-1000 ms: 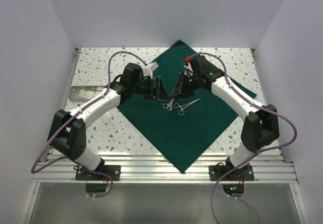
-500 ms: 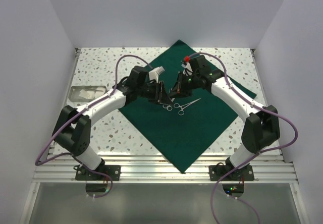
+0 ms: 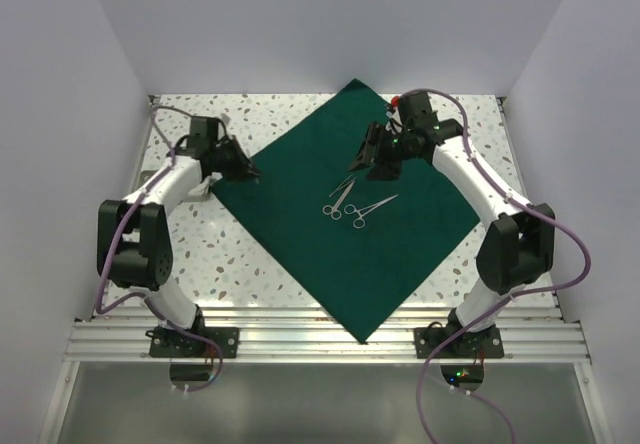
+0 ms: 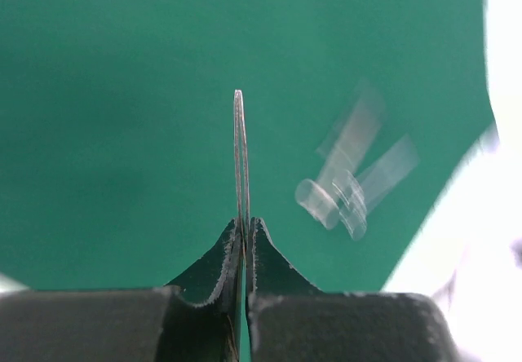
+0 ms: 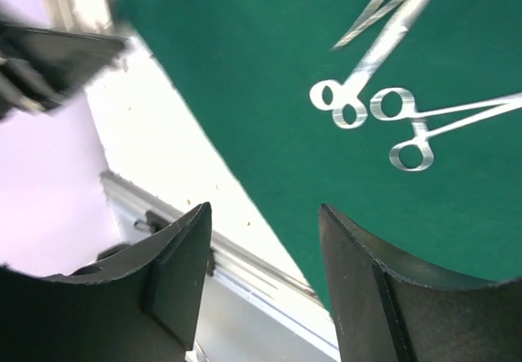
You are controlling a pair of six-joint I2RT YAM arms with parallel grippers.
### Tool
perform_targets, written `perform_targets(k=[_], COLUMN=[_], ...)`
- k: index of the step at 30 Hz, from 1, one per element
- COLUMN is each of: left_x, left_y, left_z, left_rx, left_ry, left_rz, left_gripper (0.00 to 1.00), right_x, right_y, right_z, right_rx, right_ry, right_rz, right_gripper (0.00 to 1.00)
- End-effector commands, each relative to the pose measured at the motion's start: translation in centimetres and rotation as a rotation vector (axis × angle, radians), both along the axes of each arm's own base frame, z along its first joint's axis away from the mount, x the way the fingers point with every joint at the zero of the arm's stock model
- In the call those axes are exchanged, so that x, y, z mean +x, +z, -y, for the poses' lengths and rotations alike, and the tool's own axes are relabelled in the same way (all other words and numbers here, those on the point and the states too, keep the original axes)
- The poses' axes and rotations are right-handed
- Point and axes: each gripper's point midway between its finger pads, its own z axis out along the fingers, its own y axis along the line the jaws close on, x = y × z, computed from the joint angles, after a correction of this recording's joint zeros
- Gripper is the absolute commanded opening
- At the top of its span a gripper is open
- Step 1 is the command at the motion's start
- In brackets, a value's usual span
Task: Prepare the surgical pack
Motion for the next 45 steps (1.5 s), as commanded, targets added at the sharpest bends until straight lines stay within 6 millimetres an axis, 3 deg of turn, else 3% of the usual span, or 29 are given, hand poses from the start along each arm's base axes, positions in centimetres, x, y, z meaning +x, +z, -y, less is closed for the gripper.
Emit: perform_targets(k=[1, 4, 6, 9, 15, 19, 20, 24, 27, 29, 35, 39, 45], left_x=[2.3, 3.6, 4.0, 5.0, 4.5, 4.0, 3.7, 3.9, 3.8, 3.6, 3.1, 3.0, 1.8], left_y=[0.4, 0.1, -0.2, -1.0, -3.5, -5.1, -5.5, -5.9, -6.3, -6.6, -6.6, -5.9, -4.6], left_z=[-9.0, -14.5, -17.1, -19.8, -23.9, -24.9, -25.3, -26.5, -27.0, -27.3, -28.1, -27.7, -26.5], left_rx=[0.152, 0.165, 0.136, 0.11, 0.11, 0.092, 0.087, 0.082, 0.08, 0.087, 0.097, 0.086, 0.081], left_ry=[0.346, 0.591, 0.702, 0.833, 1.03, 1.076, 1.088, 1.107, 1.107, 1.112, 1.104, 1.047, 0.979], left_rz=[-0.026, -0.061, -0.082, -0.108, -0.213, -0.266, -0.283, -0.261, -0.274, -0.284, -0.279, -0.256, -0.207], left_gripper=[0.0, 0.0, 0.0, 0.0, 0.0, 0.0, 0.0, 0.04, 0.11, 0.26, 0.4, 0.63, 0.66], right_x=[0.0, -0.6, -0.8, -0.8, 0.2, 1.2, 1.6, 4.3, 6.0, 6.3, 8.2, 8.5, 9.0], right_y=[-1.2, -2.5, -3.1, -4.0, -4.6, -5.4, -6.3, -7.3, -8.5, -9.3, -10.9, -11.7, -12.5], right_z=[1.2, 1.2, 1.1, 1.2, 0.9, 0.7, 0.6, -0.2, -0.4, -0.3, -1.6, -2.8, -3.2], right_rx=[-0.047, -0.046, -0.044, -0.052, -0.067, -0.066, -0.075, -0.084, -0.129, -0.166, -0.196, -0.208, -0.257], right_ry=[-0.013, -0.006, -0.001, 0.003, 0.01, -0.001, -0.016, -0.088, -0.152, -0.178, -0.263, -0.304, -0.384], right_rz=[-0.041, -0.078, -0.092, -0.109, -0.112, -0.111, -0.13, -0.121, -0.123, -0.146, -0.139, -0.156, -0.156], right_gripper=[0.59, 0.59, 0.59, 0.59, 0.6, 0.6, 0.6, 0.6, 0.6, 0.59, 0.55, 0.53, 0.5])
